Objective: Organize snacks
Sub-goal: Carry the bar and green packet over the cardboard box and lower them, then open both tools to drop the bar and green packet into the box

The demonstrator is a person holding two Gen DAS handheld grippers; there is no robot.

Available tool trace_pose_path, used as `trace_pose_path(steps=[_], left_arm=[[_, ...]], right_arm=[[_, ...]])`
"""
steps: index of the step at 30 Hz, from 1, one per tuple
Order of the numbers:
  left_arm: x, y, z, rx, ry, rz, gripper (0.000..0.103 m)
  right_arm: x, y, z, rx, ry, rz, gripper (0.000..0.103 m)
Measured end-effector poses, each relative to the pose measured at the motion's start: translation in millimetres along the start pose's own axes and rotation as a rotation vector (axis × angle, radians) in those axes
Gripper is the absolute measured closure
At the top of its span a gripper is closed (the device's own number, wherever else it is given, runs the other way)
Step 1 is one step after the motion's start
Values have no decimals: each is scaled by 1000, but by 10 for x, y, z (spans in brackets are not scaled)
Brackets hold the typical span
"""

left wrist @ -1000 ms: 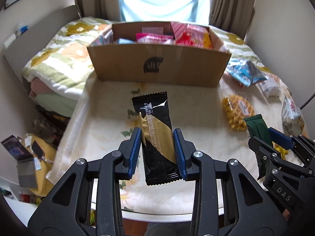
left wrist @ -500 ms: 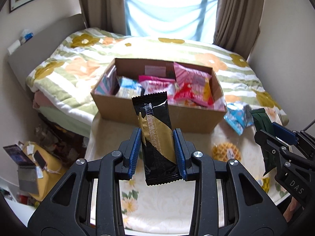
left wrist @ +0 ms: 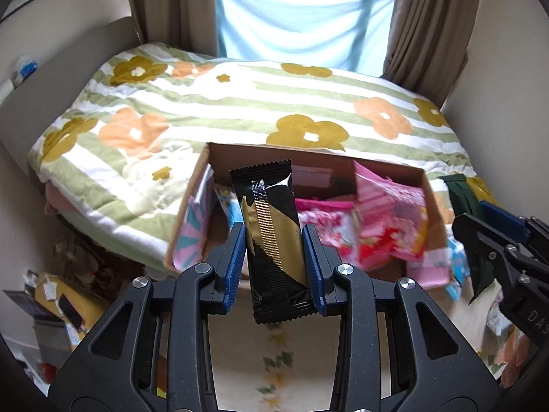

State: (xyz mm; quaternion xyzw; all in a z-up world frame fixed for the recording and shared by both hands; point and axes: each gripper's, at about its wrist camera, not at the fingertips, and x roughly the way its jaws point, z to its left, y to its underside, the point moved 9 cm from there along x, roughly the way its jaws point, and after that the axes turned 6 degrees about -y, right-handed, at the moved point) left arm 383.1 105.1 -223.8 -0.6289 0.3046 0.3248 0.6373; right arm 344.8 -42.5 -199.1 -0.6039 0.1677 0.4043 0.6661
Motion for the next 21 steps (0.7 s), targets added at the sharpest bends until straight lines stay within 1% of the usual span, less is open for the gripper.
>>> trace_pose_path(steps=[3,5,6,7,8,9,11,16,21], left_arm=[[264,-117,103,18,-3,36,73],[448,-158,168,35,-28,60,72],[539,-168,191,48,-40,76,66],[611,-165,210,56,-43,88,57],[662,-162,224,56,-39,94,24],[687,-165,249,48,-38,87,0],[670,-186,275,40,-35,60,0],[691,-80,239,91,-36,83,0],[608,65,291,67,-44,92,0]], right_arm=[[209,-131,84,2,1,7,62],[343,-171,102,15,-3,19,62],[403,-184,111,20,-2,25,62],[456,-188,117,23,-2,30,62],[516,-193,126,27,-1,38,62],[561,-189,126,30,-1,44,62],[635,-180,116,35,-1,58,62],[772,-165,93,47,-12,90,62],[853,-168,141,30,-43,115,62]])
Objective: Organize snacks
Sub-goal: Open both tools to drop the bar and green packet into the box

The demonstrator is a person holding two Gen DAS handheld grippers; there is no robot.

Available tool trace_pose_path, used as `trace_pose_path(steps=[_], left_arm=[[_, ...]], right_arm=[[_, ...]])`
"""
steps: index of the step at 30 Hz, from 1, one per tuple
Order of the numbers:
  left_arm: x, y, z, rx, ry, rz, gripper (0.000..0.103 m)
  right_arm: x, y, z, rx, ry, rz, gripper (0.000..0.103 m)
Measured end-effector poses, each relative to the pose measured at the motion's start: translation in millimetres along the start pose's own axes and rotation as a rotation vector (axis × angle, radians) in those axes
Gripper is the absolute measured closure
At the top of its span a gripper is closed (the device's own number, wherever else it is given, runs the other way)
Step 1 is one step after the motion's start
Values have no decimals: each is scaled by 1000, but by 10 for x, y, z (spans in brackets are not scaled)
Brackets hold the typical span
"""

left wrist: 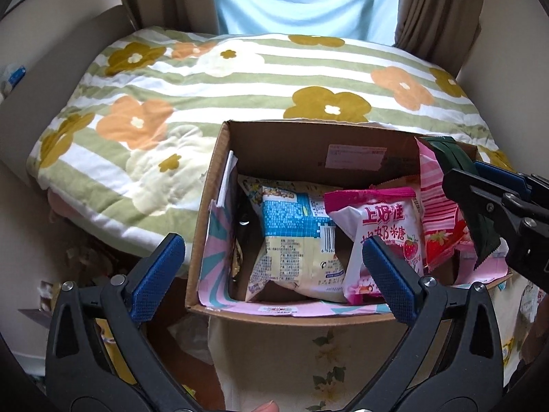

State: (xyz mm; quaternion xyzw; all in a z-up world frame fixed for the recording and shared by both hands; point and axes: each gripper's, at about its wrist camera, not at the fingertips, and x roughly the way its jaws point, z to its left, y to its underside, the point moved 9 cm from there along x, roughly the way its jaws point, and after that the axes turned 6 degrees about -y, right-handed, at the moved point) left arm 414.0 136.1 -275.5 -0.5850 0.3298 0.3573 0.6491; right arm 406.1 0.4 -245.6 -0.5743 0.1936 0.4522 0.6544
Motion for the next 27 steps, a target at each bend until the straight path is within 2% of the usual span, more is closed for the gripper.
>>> trace_pose_path(steps=[6,7,8,9,10,11,19,27], left_arm=[[-77,81,49,-5,-24,-4,0],[-95,79,53,-10,-22,-7,0],[-111,74,68,-16,-21,-10,0],[-131,76,76,-20,-21,-13,0],[-142,78,81,-21,-22,-15,0],[-153,88,87,-22,-22,-15,0],[-259,136,69,-26,-7,-24,0],[-486,97,-38,22,17,-60,0]], right_arm=[[86,-12,31,29,-45,43,62],[108,-4,22,39,-47,56,58],[116,0,19,44,-38,59,44],[103,7,4,47,-33,55,33],[89,14,4,51,-44,50,17],[63,26,4,57,-59,43,13],[-98,192,-67,92,-35,39,13],[-456,213,-133,124,2,-26,13]])
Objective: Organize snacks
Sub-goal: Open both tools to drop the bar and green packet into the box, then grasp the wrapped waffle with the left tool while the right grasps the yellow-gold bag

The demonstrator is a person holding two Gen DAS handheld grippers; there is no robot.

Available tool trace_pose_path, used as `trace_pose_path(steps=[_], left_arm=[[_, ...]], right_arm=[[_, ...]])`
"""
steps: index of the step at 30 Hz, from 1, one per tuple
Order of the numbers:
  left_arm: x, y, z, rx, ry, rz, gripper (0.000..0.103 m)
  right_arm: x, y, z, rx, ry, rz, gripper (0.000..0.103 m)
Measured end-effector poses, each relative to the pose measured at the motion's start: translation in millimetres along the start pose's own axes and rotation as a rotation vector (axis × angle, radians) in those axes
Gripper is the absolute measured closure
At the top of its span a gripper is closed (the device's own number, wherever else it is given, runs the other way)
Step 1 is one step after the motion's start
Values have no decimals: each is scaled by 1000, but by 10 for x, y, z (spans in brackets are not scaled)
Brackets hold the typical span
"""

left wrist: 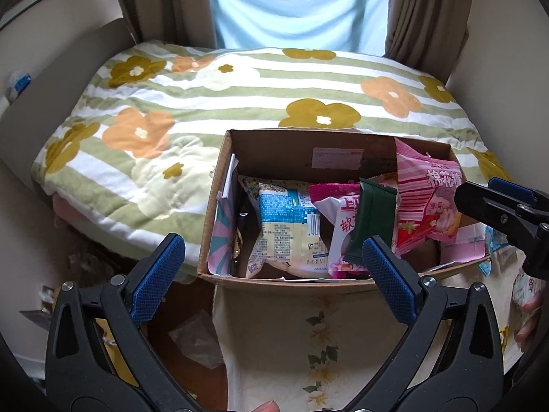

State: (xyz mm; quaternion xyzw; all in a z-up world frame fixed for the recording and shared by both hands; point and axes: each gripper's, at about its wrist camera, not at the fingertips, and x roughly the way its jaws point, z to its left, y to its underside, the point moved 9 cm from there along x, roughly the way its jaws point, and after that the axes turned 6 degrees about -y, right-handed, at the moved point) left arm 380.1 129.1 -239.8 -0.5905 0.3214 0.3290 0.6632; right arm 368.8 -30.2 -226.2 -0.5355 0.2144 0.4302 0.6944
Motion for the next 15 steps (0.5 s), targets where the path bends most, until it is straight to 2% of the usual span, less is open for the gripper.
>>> trace_pose_path(steps=[4,7,15], left_arm=[[-131,-13,-71,19,19,-15,0],[-232,-20,-140,26,36,-27,0],[-490,39,-422,44,54,-54,0]], right_arm=[[-202,20,-70,4,32,-23,13],[-357,42,-155,5,50,-44,0],[-717,189,-516,11,92,-74,0]])
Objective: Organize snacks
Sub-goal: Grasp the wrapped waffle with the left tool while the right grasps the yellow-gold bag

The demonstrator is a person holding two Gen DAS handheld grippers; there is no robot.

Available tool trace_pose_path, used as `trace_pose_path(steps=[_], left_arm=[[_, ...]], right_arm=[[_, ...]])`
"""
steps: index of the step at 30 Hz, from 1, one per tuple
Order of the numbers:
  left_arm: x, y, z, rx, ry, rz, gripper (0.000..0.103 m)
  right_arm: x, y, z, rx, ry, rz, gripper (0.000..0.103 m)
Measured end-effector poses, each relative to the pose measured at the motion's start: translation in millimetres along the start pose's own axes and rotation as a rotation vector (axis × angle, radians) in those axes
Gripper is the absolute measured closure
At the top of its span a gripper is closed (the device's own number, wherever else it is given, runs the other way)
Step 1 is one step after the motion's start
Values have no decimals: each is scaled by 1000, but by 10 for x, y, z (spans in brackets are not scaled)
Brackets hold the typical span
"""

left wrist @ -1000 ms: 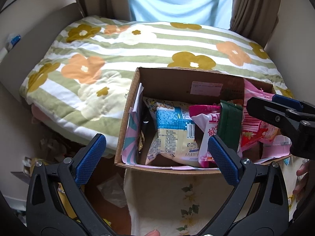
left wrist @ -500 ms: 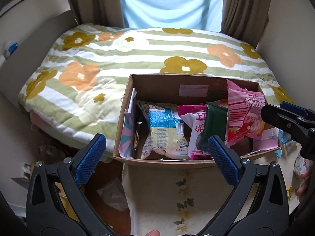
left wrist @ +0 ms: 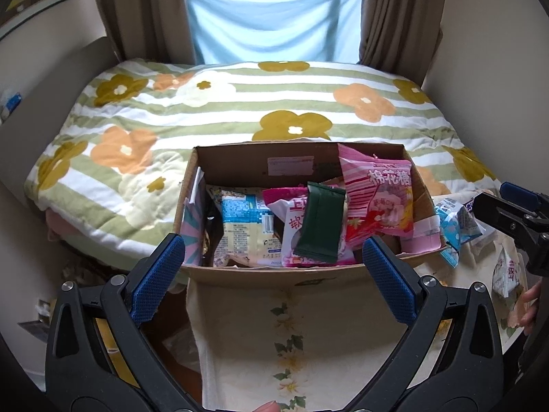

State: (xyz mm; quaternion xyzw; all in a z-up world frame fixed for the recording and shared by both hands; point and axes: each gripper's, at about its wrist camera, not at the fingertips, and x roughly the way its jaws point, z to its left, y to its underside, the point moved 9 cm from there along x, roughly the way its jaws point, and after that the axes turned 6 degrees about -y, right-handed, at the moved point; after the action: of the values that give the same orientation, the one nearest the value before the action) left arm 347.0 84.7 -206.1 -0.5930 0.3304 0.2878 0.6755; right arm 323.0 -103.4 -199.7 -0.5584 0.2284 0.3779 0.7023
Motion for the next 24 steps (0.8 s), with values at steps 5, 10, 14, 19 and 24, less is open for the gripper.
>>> trace_pose_path(steps=[5,10,14,19,24], left_arm=[[-212,87,-292,-5,-3,-18,0],[-412,216,-713,-22,26,-20,0],[-524,379,-1098,-7,33,-14,0],[-591,663,-1521,-13,47,18,0],[-543,931,-1822,-13,38,49,0]], right_arm=[[-312,110,-344,-25,21,-3,0],[-640,278,-702,-50,26,7,0],[-873,451,-989,-52,31,5,0],[-1128,691,-1232,-113,32,-5,0],[-1166,1034,-1386,-168,-10,31,0]])
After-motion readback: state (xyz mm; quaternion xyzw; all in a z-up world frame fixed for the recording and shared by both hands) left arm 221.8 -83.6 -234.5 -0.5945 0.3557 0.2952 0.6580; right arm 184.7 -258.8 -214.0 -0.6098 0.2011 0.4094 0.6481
